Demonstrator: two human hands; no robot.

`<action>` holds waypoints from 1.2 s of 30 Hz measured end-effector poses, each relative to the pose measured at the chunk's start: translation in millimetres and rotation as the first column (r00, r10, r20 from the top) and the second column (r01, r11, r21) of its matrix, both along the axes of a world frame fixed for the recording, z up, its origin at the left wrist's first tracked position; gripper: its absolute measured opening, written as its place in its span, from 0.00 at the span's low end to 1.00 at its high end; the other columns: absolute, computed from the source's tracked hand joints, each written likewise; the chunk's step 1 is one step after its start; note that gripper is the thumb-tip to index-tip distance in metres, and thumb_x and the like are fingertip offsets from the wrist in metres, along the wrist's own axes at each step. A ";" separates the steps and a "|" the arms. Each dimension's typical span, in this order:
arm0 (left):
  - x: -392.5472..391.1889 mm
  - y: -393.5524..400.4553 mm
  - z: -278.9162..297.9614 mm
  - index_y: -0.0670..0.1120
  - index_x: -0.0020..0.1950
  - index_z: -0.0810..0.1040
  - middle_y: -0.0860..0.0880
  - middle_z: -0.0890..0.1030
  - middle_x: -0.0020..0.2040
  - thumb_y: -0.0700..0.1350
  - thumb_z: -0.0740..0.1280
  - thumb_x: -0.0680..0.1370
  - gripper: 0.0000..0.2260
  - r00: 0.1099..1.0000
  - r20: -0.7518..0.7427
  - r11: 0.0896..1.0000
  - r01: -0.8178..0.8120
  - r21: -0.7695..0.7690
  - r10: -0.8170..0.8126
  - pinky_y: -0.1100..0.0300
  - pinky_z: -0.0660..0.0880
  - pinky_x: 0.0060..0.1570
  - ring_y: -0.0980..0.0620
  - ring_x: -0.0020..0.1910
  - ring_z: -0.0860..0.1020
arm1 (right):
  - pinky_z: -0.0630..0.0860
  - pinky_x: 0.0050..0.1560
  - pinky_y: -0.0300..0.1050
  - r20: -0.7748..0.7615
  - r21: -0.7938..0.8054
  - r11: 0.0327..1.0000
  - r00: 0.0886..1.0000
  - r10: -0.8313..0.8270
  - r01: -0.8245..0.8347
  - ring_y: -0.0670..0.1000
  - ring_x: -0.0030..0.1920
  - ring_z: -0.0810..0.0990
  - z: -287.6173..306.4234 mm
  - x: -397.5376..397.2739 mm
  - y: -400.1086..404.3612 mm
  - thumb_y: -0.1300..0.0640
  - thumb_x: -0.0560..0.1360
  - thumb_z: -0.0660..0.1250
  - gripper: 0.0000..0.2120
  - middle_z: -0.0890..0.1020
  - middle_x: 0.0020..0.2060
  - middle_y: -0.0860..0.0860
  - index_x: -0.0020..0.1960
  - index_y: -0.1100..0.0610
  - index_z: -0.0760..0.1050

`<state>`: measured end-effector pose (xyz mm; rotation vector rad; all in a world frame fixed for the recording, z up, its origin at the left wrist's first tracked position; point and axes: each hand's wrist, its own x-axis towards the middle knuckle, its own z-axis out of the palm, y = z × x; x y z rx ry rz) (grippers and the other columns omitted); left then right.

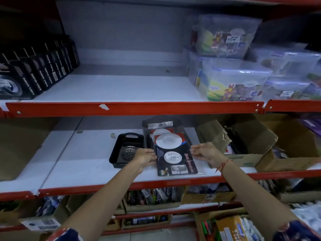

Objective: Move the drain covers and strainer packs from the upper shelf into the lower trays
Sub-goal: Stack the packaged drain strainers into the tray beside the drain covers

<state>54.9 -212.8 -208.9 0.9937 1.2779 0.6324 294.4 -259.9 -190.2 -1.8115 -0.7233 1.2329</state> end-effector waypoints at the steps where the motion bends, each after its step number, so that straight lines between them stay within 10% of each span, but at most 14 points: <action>1: 3.9 9.1 -1.5 0.31 0.66 0.68 0.36 0.77 0.55 0.27 0.61 0.76 0.18 1.000 -0.005 1.000 0.004 -0.003 -0.004 0.55 0.75 0.54 0.45 0.50 0.76 | 0.80 0.52 0.47 0.004 -0.005 1.000 1.000 -0.005 0.005 0.53 0.44 0.81 -1.4 3.0 8.9 0.73 0.74 0.64 0.12 0.82 0.46 0.59 0.58 0.69 0.75; 10: 28.0 63.4 -4.6 0.30 0.65 0.71 0.39 0.76 0.52 0.25 0.61 0.75 0.17 0.981 -0.119 0.988 0.150 -0.027 -0.153 0.54 0.75 0.58 0.44 0.52 0.77 | 0.80 0.52 0.49 0.301 -0.138 0.985 0.943 0.143 -0.105 0.55 0.46 0.79 -25.8 27.5 78.9 0.67 0.74 0.66 0.14 0.81 0.47 0.59 0.58 0.66 0.77; 17: -17.7 104.3 -19.0 0.35 0.61 0.77 0.40 0.81 0.57 0.32 0.64 0.75 0.14 0.920 -0.364 0.965 0.212 0.154 -0.144 0.57 0.77 0.53 0.47 0.53 0.79 | 0.75 0.55 0.49 0.884 -0.267 0.880 0.264 0.386 -0.393 0.59 0.57 0.79 -21.4 -17.7 121.5 0.61 0.76 0.59 0.15 0.80 0.58 0.60 0.60 0.64 0.75; 21: -67.5 126.4 -21.1 0.38 0.61 0.77 0.42 0.81 0.58 0.40 0.68 0.73 0.17 0.582 -0.779 0.798 0.572 0.189 -0.232 0.58 0.74 0.54 0.44 0.58 0.78 | 0.75 0.60 0.48 0.808 -0.255 0.749 0.290 0.512 -0.611 0.59 0.61 0.78 -16.3 -77.4 145.4 0.57 0.78 0.61 0.18 0.78 0.63 0.58 0.67 0.59 0.73; 25: -100.4 141.2 -27.3 0.45 0.66 0.71 0.45 0.78 0.61 0.48 0.75 0.68 0.29 0.280 -0.866 0.641 0.766 -0.059 -0.415 0.59 0.73 0.56 0.46 0.59 0.76 | 0.72 0.64 0.49 0.762 -0.299 0.593 0.186 0.620 -0.748 0.58 0.66 0.73 -33.5 -129.8 155.2 0.53 0.77 0.63 0.22 0.74 0.67 0.57 0.69 0.56 0.70; 36: -109.2 166.8 -46.0 0.50 0.69 0.66 0.47 0.68 0.71 0.58 0.79 0.57 0.44 0.035 -0.913 0.435 0.886 -0.159 -0.406 0.53 0.66 0.70 0.44 0.71 0.63 | 0.61 0.72 0.57 0.708 -0.622 0.397 -0.269 0.652 -0.674 0.60 0.65 0.71 -109.3 -185.3 180.3 0.36 0.58 0.74 0.44 0.75 0.63 0.57 0.67 0.59 0.69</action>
